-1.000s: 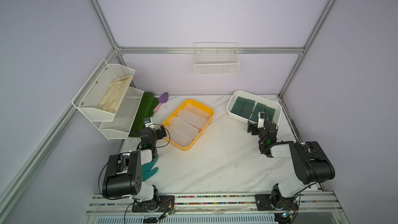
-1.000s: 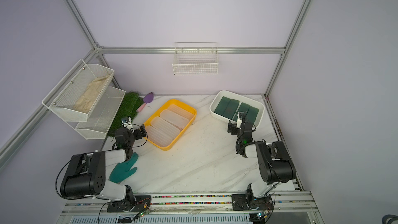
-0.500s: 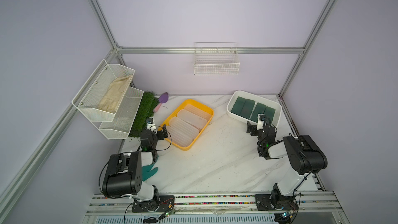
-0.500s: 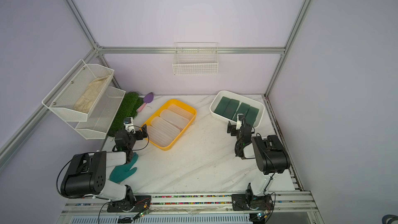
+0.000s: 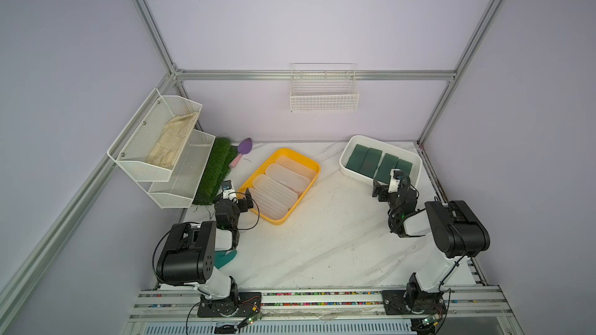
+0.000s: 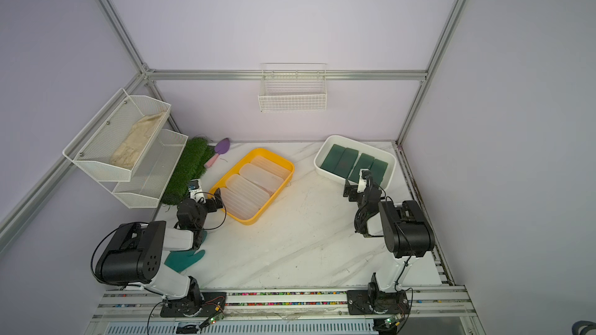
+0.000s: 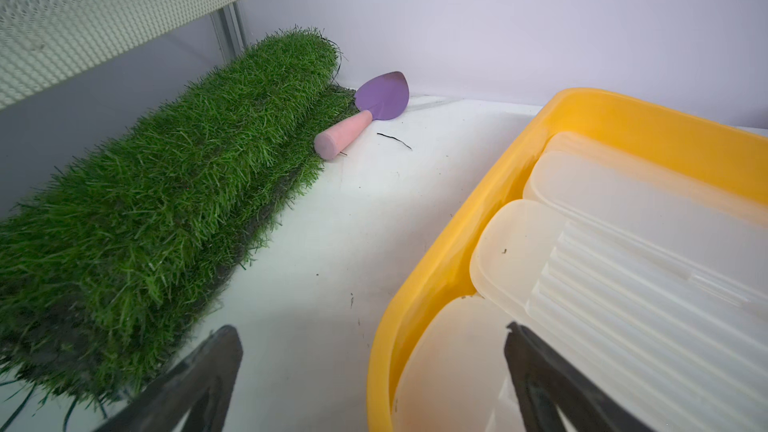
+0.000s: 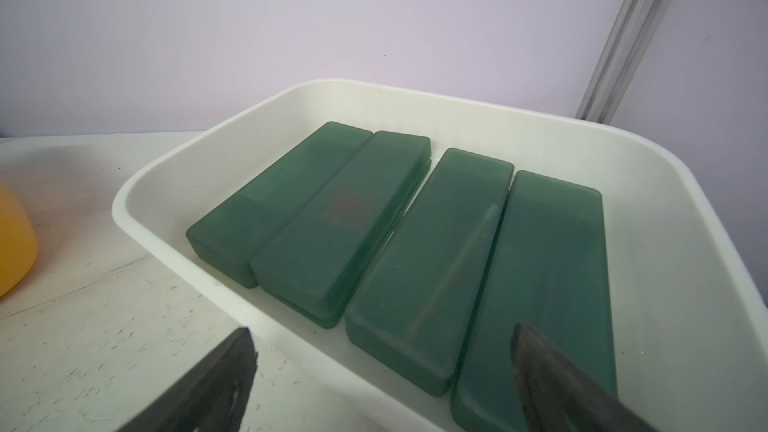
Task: Place the pencil cases by color into the storage box
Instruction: Reset both arms
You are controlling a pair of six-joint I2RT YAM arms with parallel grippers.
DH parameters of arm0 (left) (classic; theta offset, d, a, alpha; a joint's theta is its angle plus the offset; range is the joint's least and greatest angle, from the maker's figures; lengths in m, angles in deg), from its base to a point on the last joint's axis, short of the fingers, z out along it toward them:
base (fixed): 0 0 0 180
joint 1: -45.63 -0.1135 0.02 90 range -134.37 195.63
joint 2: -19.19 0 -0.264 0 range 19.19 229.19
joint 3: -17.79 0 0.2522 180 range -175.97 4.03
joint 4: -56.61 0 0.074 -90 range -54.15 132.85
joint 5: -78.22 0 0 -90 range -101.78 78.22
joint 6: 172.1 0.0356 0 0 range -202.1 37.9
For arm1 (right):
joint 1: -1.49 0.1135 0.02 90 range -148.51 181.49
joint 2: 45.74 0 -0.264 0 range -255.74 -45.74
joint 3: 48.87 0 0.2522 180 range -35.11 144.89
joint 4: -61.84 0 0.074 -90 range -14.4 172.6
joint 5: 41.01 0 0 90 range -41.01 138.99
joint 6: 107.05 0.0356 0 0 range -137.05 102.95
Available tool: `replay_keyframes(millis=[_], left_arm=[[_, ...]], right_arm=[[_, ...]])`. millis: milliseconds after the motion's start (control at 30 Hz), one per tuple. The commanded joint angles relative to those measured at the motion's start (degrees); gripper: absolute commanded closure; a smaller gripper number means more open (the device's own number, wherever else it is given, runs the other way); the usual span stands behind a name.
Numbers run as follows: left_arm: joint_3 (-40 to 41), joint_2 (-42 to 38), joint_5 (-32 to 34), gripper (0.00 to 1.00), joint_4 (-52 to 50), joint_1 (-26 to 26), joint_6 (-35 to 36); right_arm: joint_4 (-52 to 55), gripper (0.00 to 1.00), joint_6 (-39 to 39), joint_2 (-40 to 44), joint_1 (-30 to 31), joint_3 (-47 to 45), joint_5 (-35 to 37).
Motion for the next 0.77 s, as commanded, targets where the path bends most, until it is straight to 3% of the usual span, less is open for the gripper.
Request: replay_keyframes(millis=[0, 733], left_arm=[[-1.82, 0.02, 1.73, 0.00, -0.27, 0.14, 1.30], [-2.18, -0.03, 2.43, 0.00, -0.90, 0.88, 2.09]], right_arm=[[1.78, 0.03, 1.20, -0.48, -0.12, -0.13, -0.55], [2.56, 0.03, 1.30, -0.27, -0.12, 0.05, -0.15]])
